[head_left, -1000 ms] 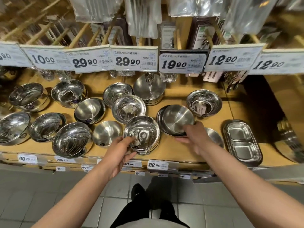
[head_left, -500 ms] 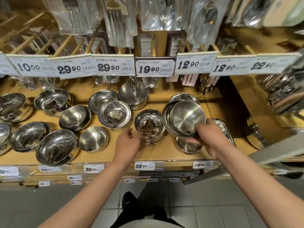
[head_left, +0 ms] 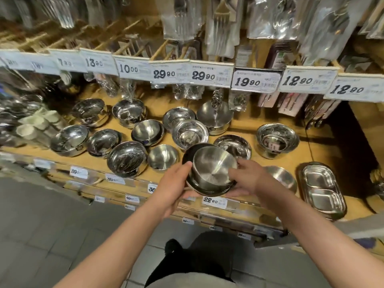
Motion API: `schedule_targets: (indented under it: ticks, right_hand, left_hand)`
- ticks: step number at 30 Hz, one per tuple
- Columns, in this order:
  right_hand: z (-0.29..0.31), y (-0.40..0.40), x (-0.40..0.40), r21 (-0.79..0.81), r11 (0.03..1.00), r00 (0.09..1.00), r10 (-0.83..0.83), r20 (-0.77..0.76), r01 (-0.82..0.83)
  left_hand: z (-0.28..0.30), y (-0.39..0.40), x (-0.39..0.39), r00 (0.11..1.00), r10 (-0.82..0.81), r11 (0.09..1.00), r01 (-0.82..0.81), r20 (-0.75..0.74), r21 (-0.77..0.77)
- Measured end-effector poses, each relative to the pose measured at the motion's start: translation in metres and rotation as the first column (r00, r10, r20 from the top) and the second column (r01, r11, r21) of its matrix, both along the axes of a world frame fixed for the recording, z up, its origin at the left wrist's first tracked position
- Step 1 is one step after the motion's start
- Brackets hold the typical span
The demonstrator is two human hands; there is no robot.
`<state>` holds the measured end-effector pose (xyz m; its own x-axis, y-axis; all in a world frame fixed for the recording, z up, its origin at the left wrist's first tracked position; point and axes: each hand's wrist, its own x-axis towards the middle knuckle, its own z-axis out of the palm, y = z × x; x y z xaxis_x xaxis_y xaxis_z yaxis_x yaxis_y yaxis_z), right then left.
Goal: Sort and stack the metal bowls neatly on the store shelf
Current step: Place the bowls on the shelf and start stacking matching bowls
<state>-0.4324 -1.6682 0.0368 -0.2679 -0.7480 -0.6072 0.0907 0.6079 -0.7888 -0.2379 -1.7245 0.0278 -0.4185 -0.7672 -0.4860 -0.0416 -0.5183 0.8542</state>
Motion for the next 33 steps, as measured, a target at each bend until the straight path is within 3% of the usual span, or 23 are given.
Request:
schedule_targets:
  ticks: [9, 13, 16, 21, 25, 31, 33]
  right_hand:
    - [0.009, -0.042, 0.048, -0.090, 0.988, 0.985, 0.115, -0.131, -0.127]
    - [-0.001, -0.074, 0.065, -0.115, 0.989, 0.995, -0.093, 0.022, 0.095]
    - [-0.018, -0.097, 0.086, -0.142, 0.974, 0.984, -0.172, 0.051, 0.178]
    - [-0.050, -0.130, 0.129, -0.024, 0.973, 0.971, -0.228, 0.068, 0.230]
    - [-0.080, -0.144, 0.151, -0.079, 0.942, 0.945, -0.326, 0.026, 0.327]
    - [-0.096, -0.151, 0.171, -0.068, 0.900, 0.899, -0.435, -0.059, 0.431]
    - [-0.099, -0.154, 0.172, -0.048, 0.903, 0.889, -0.428, -0.163, 0.426]
  left_hand:
    - [-0.006, -0.030, 0.070, 0.974, 0.163, 0.980, -0.142, 0.155, -0.140]
    - [-0.006, -0.064, 0.118, 0.933, 0.331, 0.943, -0.321, 0.144, -0.085]
    - [-0.004, -0.096, 0.155, 0.911, 0.393, 0.919, -0.386, 0.122, -0.079]
    - [-0.005, -0.149, 0.194, 0.918, 0.367, 0.930, -0.360, 0.146, -0.074]
    - [-0.009, -0.175, 0.207, 0.935, 0.316, 0.949, -0.309, 0.164, -0.068]
    - [-0.016, -0.194, 0.208, 0.962, 0.234, 0.972, -0.236, 0.142, -0.009]
    - [-0.017, -0.197, 0.207, 0.967, 0.226, 0.974, -0.228, 0.115, 0.002]
